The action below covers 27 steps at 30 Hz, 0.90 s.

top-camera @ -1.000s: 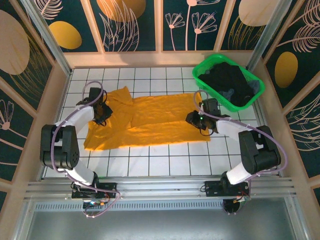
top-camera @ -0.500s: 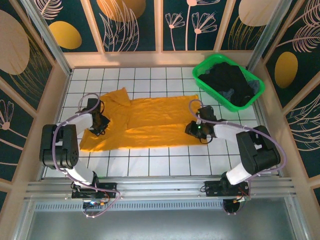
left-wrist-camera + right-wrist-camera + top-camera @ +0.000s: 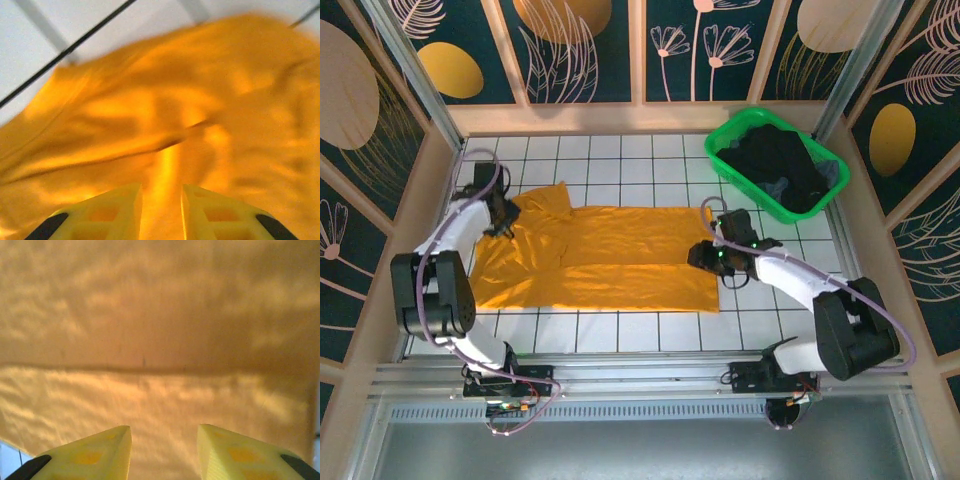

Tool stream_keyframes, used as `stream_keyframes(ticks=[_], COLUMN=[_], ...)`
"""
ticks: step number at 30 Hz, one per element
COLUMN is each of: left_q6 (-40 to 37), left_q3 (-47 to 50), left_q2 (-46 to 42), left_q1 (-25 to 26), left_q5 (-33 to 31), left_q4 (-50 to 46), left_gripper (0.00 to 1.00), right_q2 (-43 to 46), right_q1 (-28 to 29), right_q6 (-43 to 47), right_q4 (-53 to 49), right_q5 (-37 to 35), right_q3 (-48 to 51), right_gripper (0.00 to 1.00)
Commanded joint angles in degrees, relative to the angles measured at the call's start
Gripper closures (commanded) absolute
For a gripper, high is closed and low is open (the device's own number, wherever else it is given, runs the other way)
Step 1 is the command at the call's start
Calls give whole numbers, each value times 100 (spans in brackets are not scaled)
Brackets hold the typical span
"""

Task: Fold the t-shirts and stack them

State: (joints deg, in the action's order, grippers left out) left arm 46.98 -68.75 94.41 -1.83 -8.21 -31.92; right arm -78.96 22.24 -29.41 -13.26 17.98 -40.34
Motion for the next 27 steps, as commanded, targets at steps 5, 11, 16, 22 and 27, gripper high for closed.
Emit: stream_keyframes(ticks=[5,11,16,22,27], left_q6=[-592,-776,-703,-628,-542], left_q3=[-2565,-3740,-3819,-4274,-4557], left_q2=[2218,3388,3644,4117,4459], left_q1=[824,1135,1218,1335,1443], left_q5=[66,-397,-644,-769,-810], left_q4=[-425,-308,107,-120,-439], left_gripper=[70,65,58,50,50], right_q2=[-753,-992,-933,-823,-883], right_q1=[-479,-817,-916,-953,-971], right_q6=[-143,-196,-50,-91,-109], right_q4=[596,789,673,682,669], right_q5=[-454,-538,-498,-473,-526], right_q3=[-888,-1070,-1152,-953,-961], right_gripper=[60,60,59,59,59])
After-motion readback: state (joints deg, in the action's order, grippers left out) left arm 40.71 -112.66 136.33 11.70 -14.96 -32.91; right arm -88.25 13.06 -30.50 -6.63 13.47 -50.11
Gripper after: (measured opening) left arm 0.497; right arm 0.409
